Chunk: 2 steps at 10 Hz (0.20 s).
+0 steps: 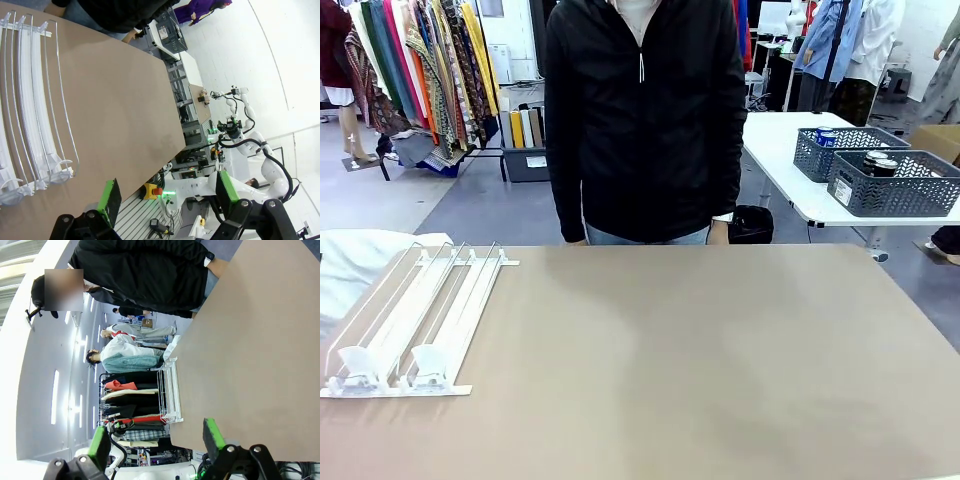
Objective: Retrieve and store the cans from the dispenser.
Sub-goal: Pick up one can from the Automatic Can Dispenser and place it in the middle of the table.
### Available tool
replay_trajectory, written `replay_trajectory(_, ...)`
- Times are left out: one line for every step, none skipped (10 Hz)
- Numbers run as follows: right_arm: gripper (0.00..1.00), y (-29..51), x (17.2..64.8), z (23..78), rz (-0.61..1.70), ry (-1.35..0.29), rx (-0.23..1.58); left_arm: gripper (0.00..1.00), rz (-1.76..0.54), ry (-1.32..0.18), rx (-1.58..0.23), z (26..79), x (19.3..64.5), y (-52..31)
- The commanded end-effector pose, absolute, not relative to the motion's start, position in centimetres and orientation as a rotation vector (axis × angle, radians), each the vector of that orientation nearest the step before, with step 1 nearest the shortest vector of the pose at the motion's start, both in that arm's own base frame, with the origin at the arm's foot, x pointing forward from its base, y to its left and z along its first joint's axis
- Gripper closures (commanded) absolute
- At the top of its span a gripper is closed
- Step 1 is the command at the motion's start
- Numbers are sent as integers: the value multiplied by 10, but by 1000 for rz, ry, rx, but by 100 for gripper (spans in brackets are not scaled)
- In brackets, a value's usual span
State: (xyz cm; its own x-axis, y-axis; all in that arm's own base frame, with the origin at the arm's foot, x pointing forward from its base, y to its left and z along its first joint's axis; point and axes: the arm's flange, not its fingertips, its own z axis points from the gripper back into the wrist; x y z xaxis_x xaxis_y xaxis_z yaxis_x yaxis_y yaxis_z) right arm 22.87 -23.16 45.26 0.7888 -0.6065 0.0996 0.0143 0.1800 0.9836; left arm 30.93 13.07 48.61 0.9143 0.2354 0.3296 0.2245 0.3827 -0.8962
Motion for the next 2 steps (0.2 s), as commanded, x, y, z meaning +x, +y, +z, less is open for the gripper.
replay_trajectory(0,-232,225,453,-450,-533,1322,0,5,-458,-1207,487,310,129)
replay_trajectory(0,-232,225,453,-450,-533,1322,0,5,-458,-1207,487,310,129)
